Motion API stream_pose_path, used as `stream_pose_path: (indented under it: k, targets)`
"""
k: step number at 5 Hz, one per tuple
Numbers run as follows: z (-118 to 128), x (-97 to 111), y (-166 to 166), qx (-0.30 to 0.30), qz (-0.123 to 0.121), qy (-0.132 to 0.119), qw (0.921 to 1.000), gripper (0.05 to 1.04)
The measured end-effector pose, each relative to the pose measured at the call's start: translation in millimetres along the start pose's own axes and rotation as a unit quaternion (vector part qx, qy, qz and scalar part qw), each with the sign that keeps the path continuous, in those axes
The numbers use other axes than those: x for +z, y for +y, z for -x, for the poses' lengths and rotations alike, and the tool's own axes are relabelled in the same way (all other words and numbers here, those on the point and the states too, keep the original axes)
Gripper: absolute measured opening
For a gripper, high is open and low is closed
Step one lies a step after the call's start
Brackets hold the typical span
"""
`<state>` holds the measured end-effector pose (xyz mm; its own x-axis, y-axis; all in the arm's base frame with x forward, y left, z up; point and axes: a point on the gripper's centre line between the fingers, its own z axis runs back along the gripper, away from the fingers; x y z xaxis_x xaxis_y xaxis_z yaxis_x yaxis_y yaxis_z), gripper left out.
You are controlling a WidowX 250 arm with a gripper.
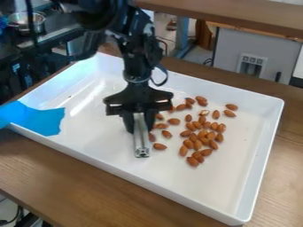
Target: Sweep into pile
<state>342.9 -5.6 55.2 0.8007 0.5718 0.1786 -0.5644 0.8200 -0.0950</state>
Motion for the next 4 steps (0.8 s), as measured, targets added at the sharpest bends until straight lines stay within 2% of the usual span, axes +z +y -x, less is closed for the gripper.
stream_pose_path:
  k: [2, 4]
  targets:
    - [4, -4, -35, 0.004, 0.008, -0.011, 0.9999, 0.375]
    - [14, -5, -88, 0.012, 0.02, -0.004, 0.9997, 0.375]
